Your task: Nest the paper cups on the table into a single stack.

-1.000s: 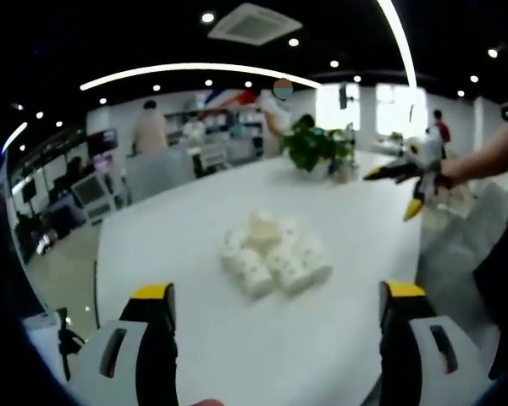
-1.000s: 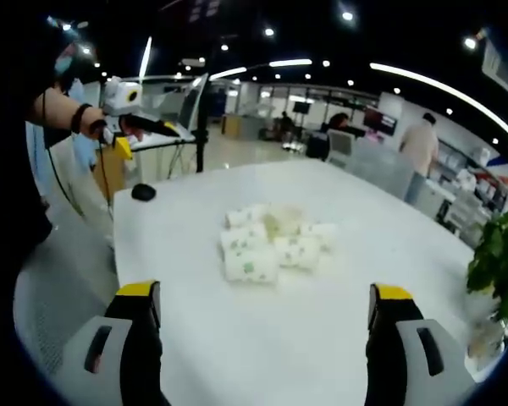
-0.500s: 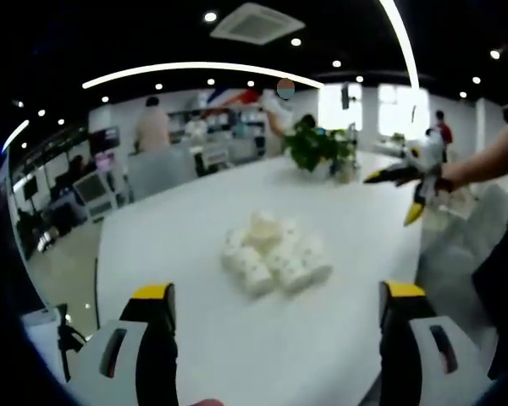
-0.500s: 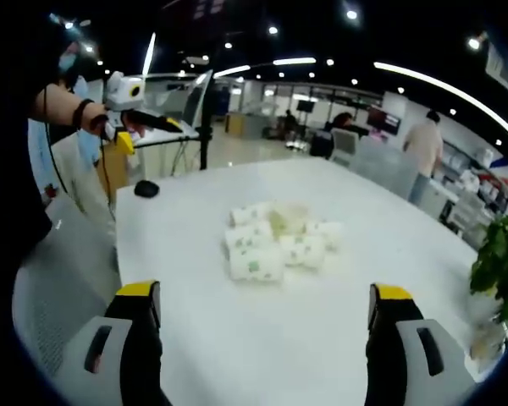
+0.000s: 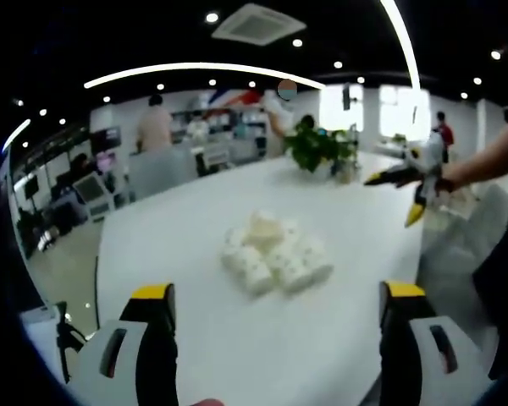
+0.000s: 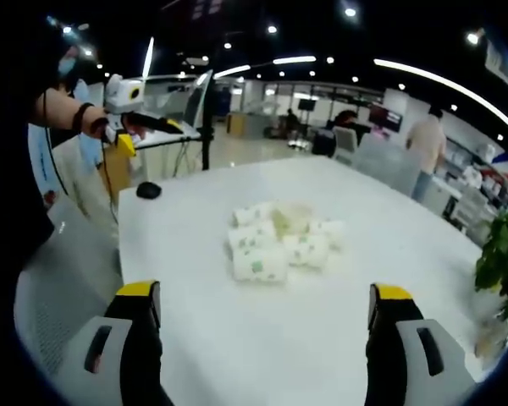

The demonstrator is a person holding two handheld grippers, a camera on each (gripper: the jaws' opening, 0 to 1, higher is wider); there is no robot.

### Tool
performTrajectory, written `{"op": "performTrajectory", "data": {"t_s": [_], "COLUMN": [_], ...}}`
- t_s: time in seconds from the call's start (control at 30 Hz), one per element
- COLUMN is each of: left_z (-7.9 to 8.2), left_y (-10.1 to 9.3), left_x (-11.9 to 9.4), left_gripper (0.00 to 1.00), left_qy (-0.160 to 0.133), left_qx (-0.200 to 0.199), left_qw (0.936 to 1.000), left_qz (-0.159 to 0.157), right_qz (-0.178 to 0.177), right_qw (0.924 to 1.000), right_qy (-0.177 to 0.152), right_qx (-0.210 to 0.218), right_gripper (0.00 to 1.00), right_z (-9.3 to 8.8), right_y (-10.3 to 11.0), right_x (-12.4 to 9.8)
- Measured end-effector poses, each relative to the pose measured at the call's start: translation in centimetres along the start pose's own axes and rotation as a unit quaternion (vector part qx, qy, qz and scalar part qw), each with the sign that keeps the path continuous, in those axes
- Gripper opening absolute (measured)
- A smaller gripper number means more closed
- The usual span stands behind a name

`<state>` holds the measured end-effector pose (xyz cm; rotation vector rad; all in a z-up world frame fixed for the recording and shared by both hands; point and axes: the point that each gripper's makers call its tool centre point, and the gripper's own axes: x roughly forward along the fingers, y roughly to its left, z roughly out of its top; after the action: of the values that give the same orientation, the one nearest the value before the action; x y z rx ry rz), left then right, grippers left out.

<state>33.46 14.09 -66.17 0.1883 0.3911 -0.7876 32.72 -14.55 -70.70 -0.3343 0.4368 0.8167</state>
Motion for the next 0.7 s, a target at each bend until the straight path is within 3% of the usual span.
{"op": "performTrajectory", "data": {"t_s": [0.3, 0.7], "left_z": [-0.04, -0.65], "left_y": [0.48, 0.06], "left_x": [-0.09, -0.24], "left_gripper": [0.99, 0.99], "left_qy": [-0.008, 0.002], "left_qx": [-0.013, -0.009], "left_qw": [0.9999, 1.0], "left_qz": [0.008, 0.001], "right_qz": [-0.002, 0.007], "right_qw": [1.0, 1.0], "right_qy": [0.003, 0.006], "right_qx": [0.0, 0.001], "right_gripper": [1.0, 1.0], "right_z": [-0.18, -0.37], "right_y": [-0.21, -0.11], "right_x": [0.08, 0.16]}}
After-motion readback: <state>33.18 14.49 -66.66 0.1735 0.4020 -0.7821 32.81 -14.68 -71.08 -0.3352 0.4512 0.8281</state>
